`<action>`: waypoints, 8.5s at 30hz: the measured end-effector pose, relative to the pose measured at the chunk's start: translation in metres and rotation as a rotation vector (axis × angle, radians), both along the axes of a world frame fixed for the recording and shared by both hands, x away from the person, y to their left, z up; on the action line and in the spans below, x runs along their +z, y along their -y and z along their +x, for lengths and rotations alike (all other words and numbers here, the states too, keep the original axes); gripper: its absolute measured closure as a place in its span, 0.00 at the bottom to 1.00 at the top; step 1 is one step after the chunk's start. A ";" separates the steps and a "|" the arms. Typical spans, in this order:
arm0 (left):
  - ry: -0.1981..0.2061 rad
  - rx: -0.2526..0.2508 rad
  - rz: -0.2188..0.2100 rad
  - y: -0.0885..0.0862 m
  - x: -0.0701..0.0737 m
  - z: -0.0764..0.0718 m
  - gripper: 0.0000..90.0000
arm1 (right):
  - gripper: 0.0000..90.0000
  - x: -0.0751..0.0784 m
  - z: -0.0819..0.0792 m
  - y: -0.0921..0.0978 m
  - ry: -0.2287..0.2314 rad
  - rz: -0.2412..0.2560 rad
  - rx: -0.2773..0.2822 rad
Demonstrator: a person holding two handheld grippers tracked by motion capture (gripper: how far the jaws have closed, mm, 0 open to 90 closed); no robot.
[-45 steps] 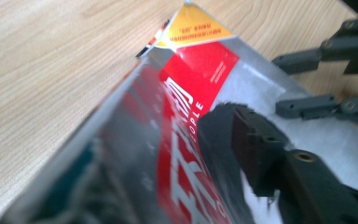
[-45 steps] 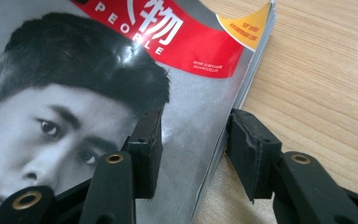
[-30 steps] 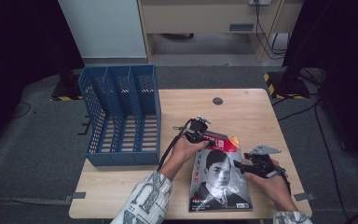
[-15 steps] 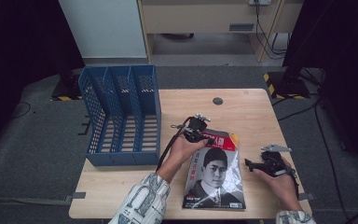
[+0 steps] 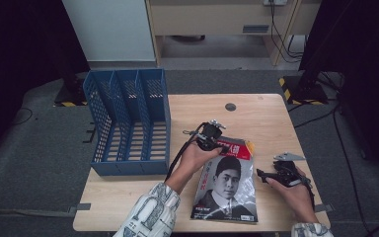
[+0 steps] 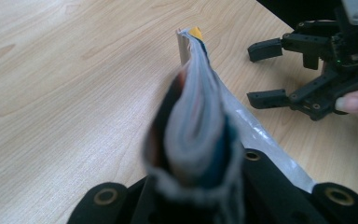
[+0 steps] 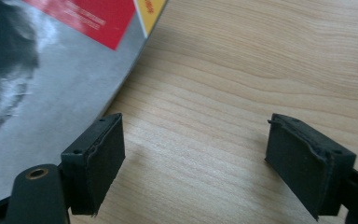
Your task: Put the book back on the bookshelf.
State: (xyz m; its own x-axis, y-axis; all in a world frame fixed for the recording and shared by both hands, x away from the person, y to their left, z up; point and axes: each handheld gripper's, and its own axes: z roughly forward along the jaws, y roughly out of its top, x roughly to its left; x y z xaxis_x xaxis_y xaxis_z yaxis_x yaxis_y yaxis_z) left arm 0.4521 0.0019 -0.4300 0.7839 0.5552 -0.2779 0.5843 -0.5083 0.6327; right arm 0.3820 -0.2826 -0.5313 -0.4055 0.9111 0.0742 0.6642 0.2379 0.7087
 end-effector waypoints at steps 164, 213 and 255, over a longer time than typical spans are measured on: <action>0.239 0.324 -0.208 -0.241 0.207 -0.064 0.96 | 0.20 -0.007 -0.004 -0.009 0.065 -0.051 0.000; 0.288 0.518 -0.185 -0.323 0.218 -0.070 0.96 | 0.20 -0.007 -0.004 -0.009 0.065 -0.052 0.001; 0.311 0.679 -0.145 -0.380 0.214 -0.073 0.96 | 0.20 -0.007 -0.004 -0.009 0.065 -0.051 0.001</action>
